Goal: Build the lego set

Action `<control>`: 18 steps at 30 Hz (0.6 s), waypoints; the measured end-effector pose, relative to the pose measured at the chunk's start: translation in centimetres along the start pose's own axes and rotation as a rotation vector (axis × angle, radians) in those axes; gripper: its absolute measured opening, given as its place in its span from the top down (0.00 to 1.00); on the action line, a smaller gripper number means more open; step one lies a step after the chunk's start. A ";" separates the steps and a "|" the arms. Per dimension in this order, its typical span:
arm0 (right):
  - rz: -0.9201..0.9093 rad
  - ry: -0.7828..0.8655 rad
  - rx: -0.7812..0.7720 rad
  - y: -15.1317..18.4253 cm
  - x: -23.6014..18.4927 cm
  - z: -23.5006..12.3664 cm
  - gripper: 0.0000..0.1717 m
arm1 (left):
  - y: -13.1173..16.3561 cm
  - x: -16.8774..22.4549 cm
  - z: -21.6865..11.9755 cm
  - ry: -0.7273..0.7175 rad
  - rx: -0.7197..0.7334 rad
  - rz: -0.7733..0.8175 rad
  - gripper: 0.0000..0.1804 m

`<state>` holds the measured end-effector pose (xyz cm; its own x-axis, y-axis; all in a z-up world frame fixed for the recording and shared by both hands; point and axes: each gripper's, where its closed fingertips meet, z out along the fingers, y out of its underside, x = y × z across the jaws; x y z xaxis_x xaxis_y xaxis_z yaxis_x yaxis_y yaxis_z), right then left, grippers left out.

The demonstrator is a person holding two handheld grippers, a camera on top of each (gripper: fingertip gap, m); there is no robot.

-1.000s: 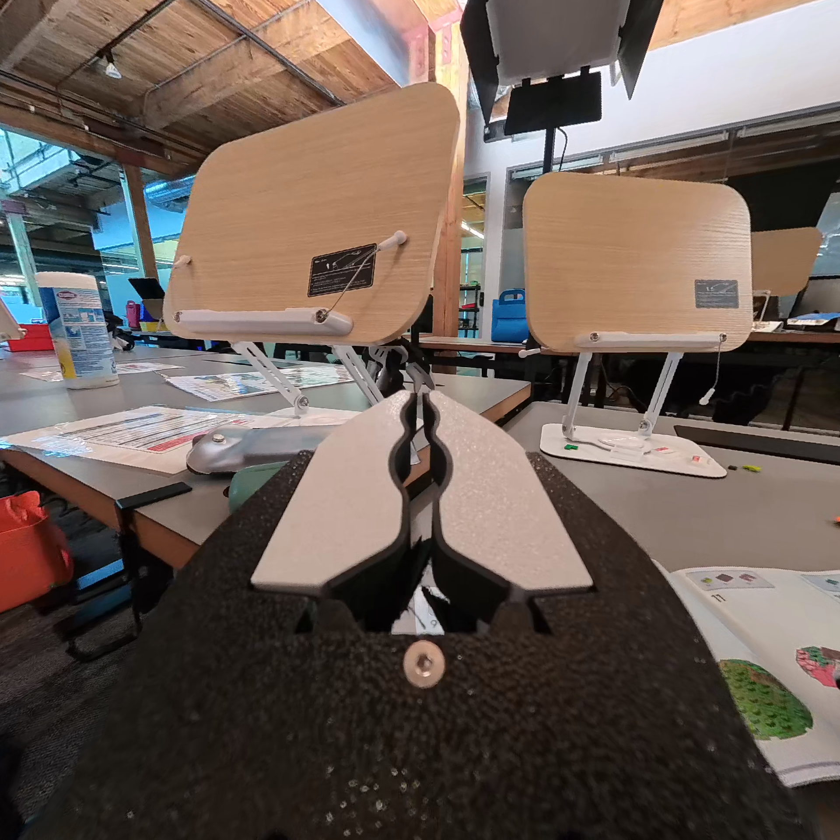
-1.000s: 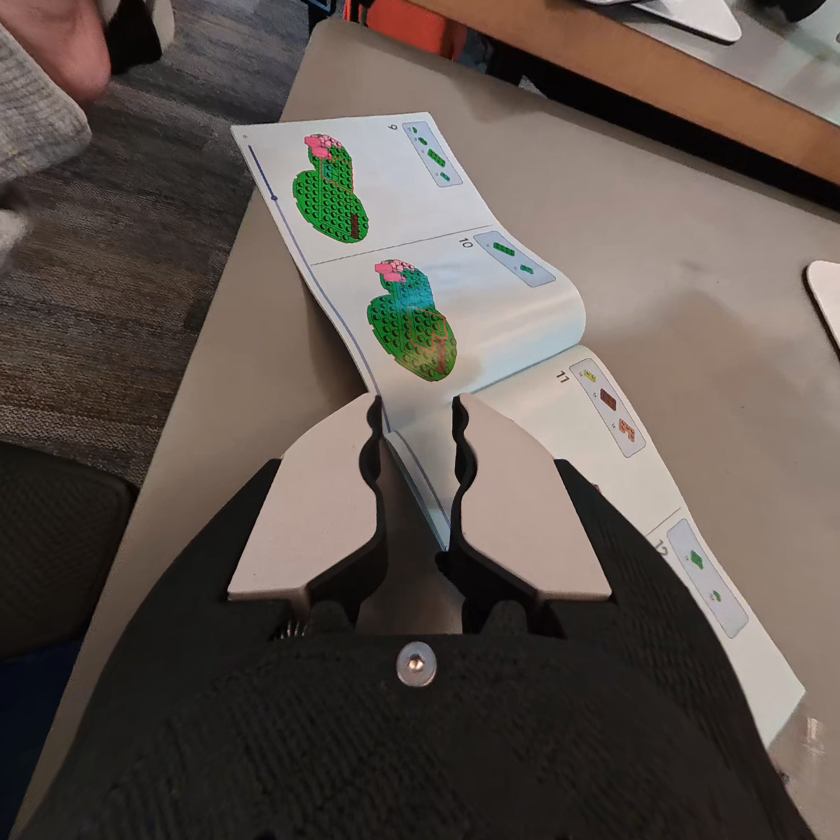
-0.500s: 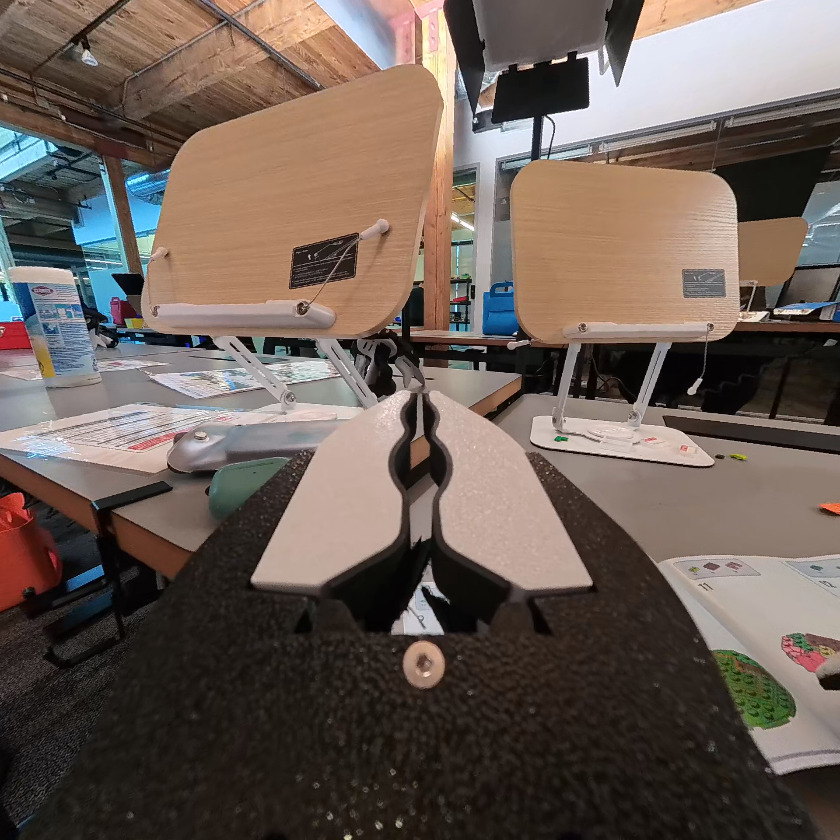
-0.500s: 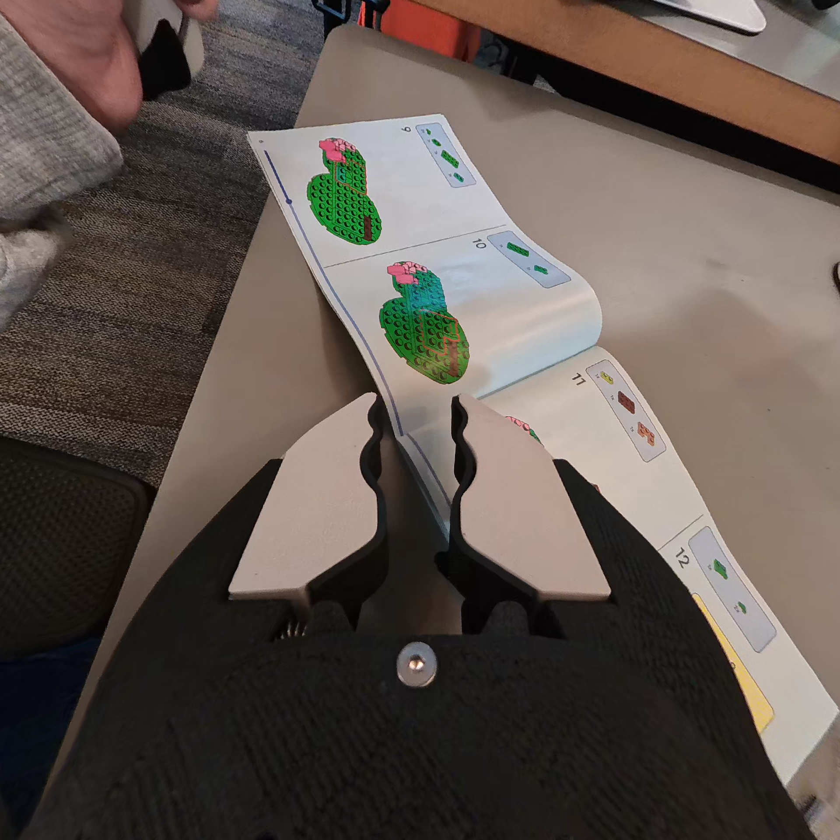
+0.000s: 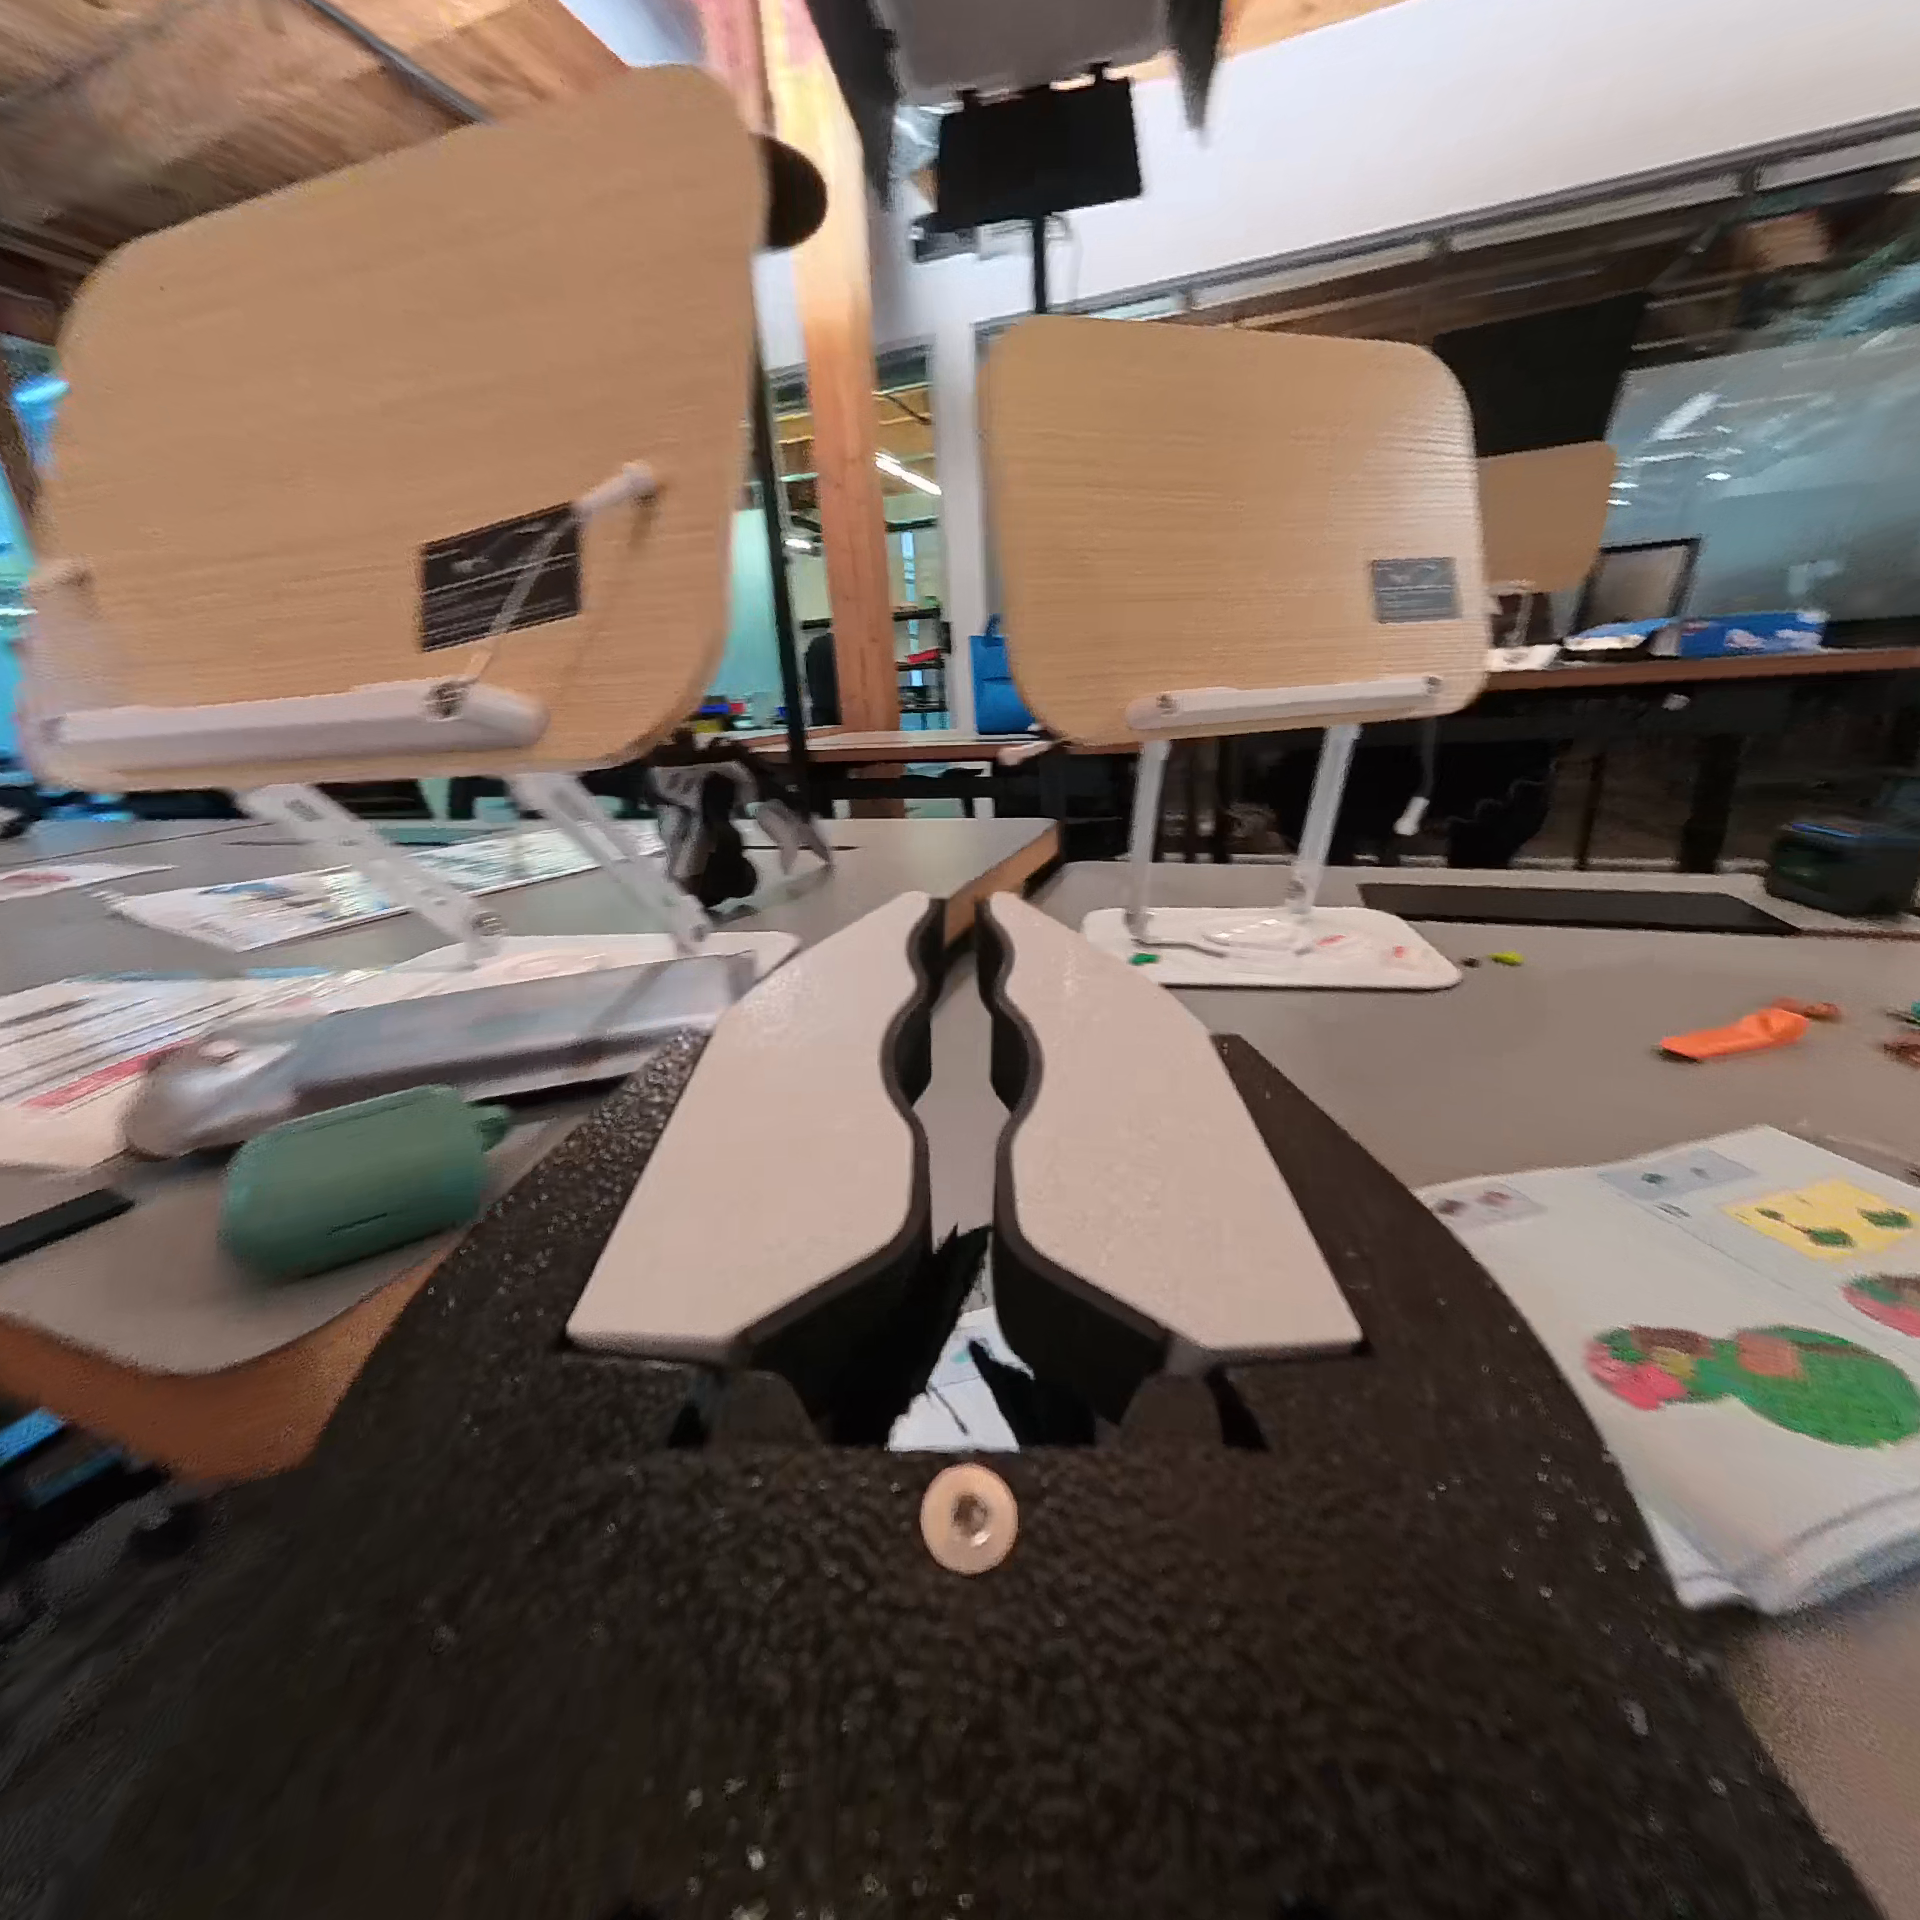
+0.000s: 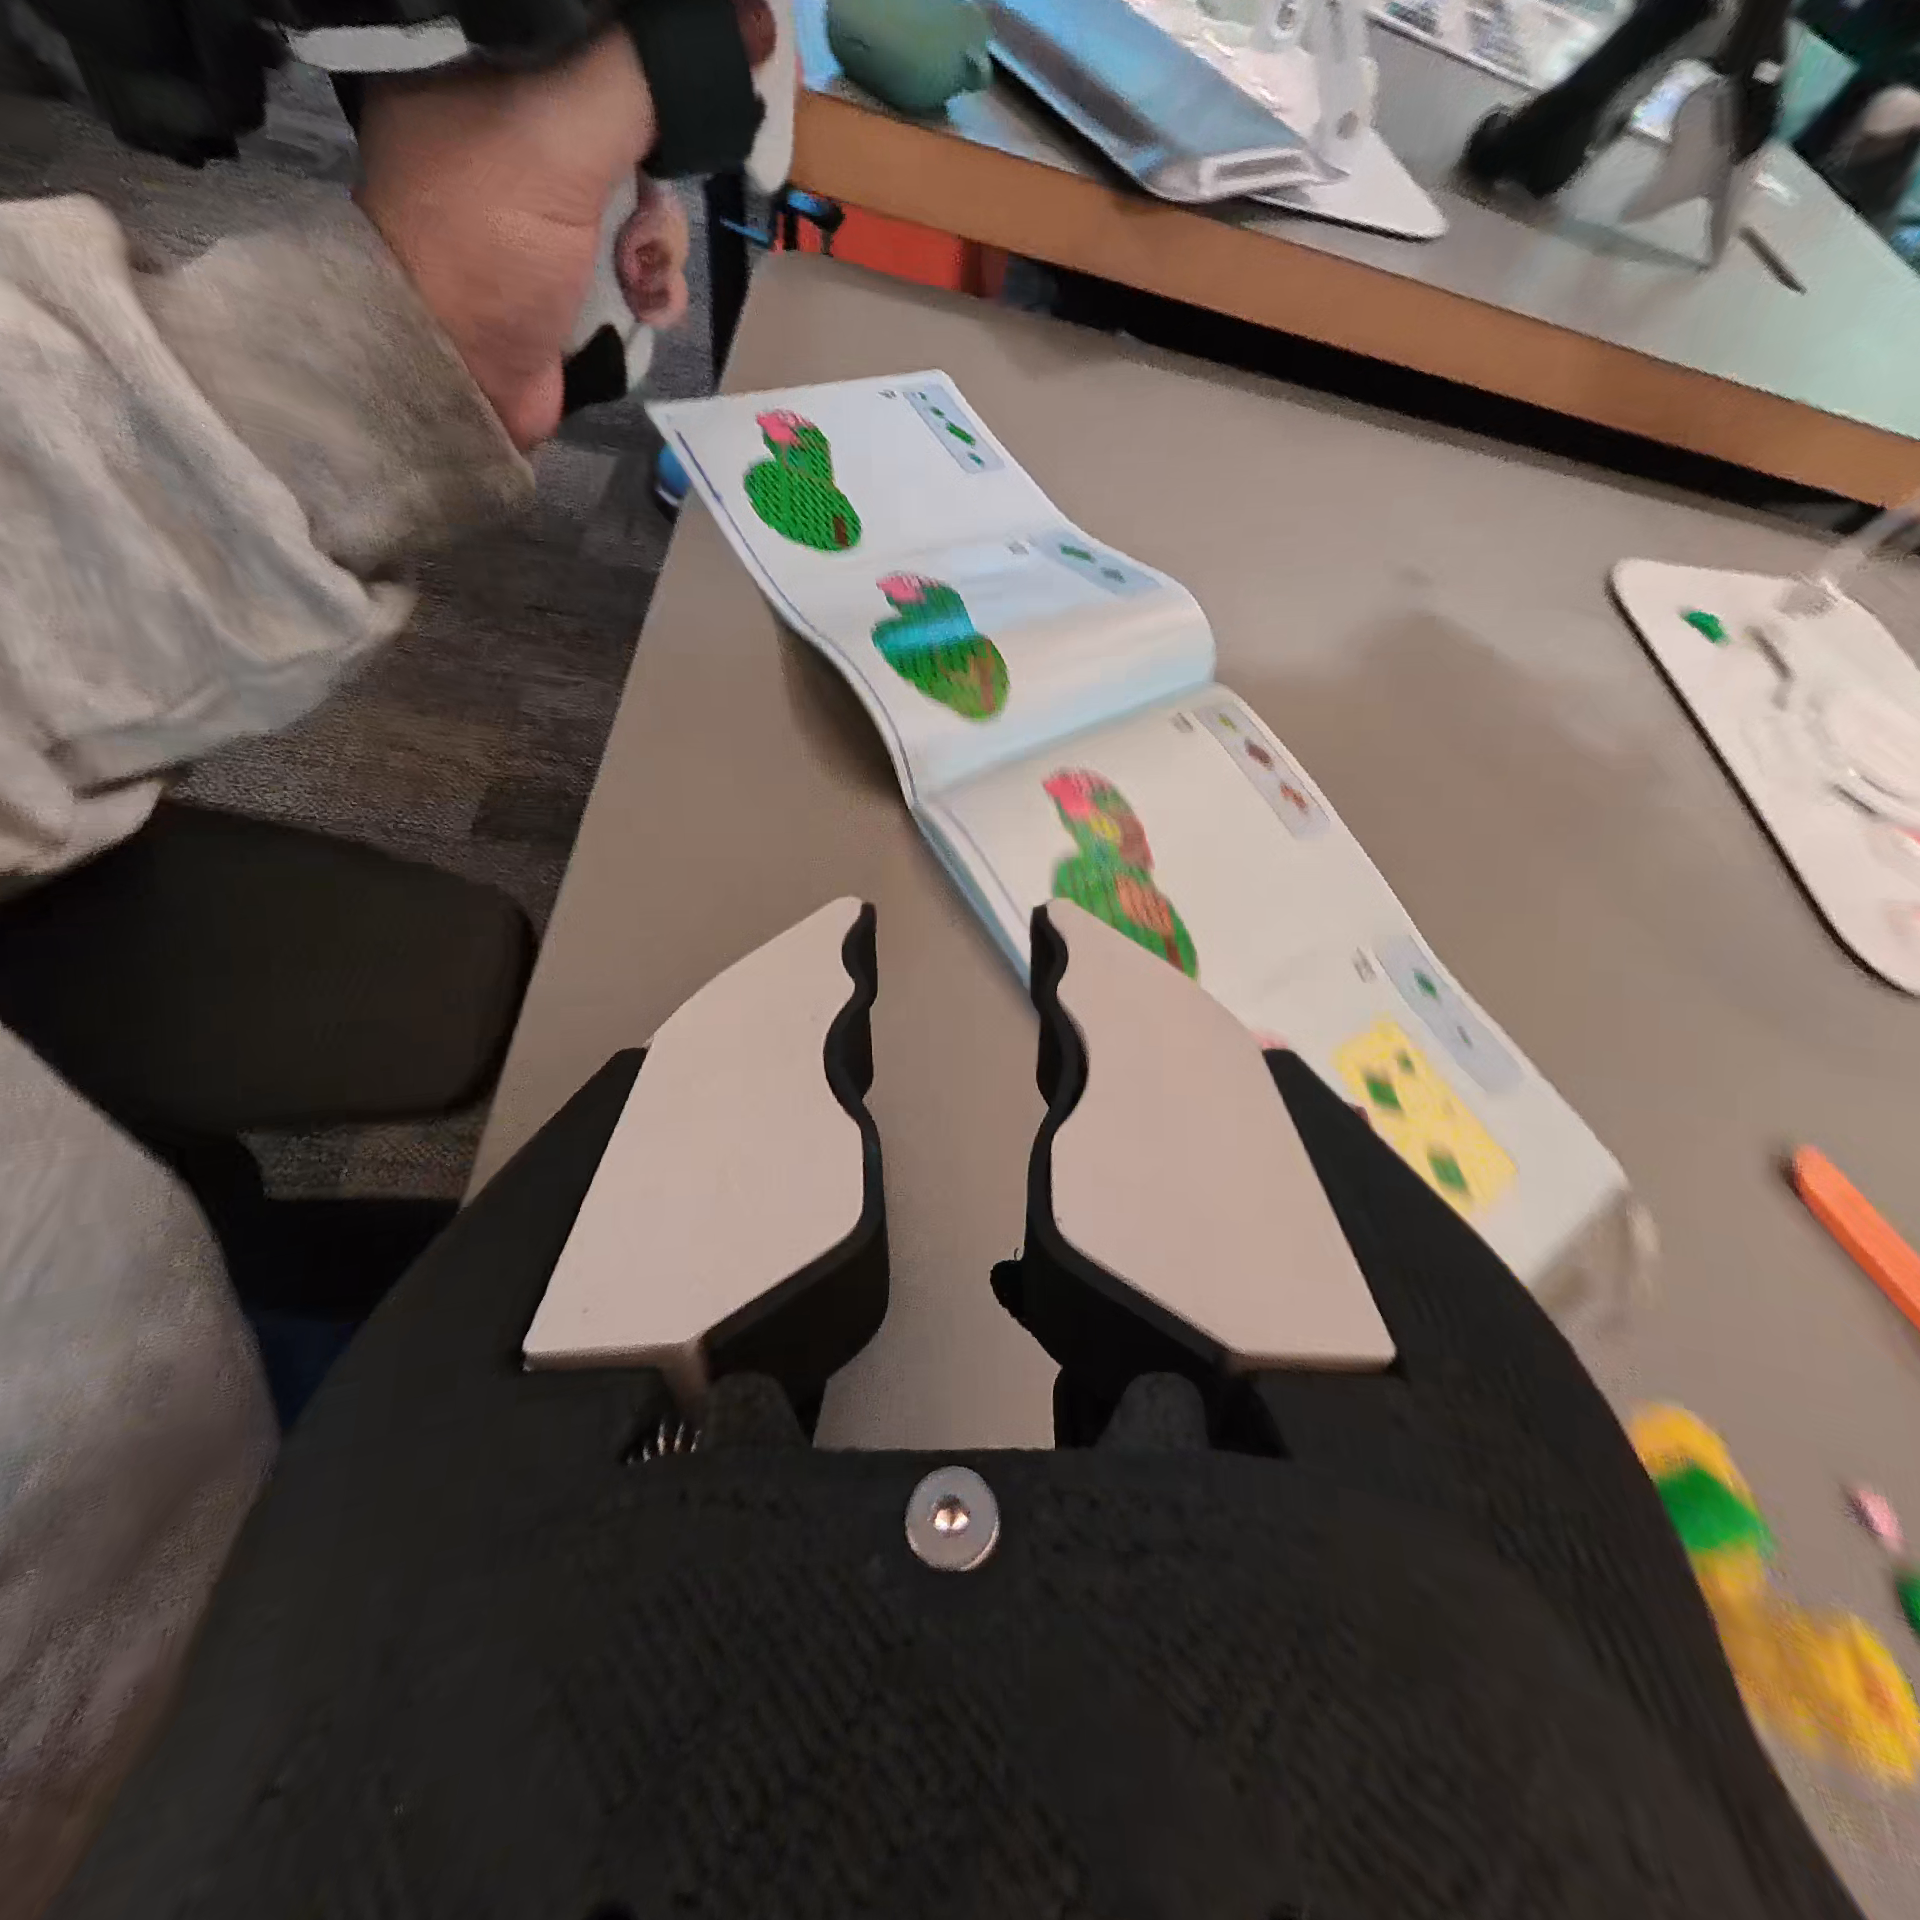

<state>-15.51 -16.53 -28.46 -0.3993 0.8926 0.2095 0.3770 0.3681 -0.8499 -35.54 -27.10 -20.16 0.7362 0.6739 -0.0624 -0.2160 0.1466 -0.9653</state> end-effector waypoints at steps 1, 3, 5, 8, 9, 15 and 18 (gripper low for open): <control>0.011 0.028 -0.003 1.0 0.5 -1.8 0.85 | 0.0 1.3 0.2 0.036 -0.002 0.012 0.97; 0.037 0.100 -0.013 3.3 1.9 -5.4 0.85 | 0.0 4.3 0.6 0.122 -0.013 0.041 0.97; 0.070 0.168 -0.027 5.9 3.5 -8.8 0.86 | -0.2 8.0 0.9 0.227 -0.023 0.056 0.96; 0.126 0.215 -0.067 9.6 5.6 -12.7 0.86 | -0.3 14.4 0.8 0.424 -0.060 0.002 0.96; 0.129 0.224 -0.083 10.6 6.3 -13.5 0.86 | -0.3 16.7 0.5 0.483 -0.084 -0.042 0.94; 0.123 0.104 -0.162 13.9 9.0 -14.6 0.86 | 1.1 30.4 -3.6 0.799 -0.257 -0.136 0.91; 0.150 0.004 -0.147 13.9 9.9 -13.7 0.86 | 2.6 34.4 -5.3 0.915 -0.371 -0.061 0.97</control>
<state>-2.77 1.04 -31.58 -0.3263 0.9411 0.0882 0.5497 0.2648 -0.7922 -7.39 -7.31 -26.20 0.9850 -0.1696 -0.0306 -0.0612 -0.1787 -0.9820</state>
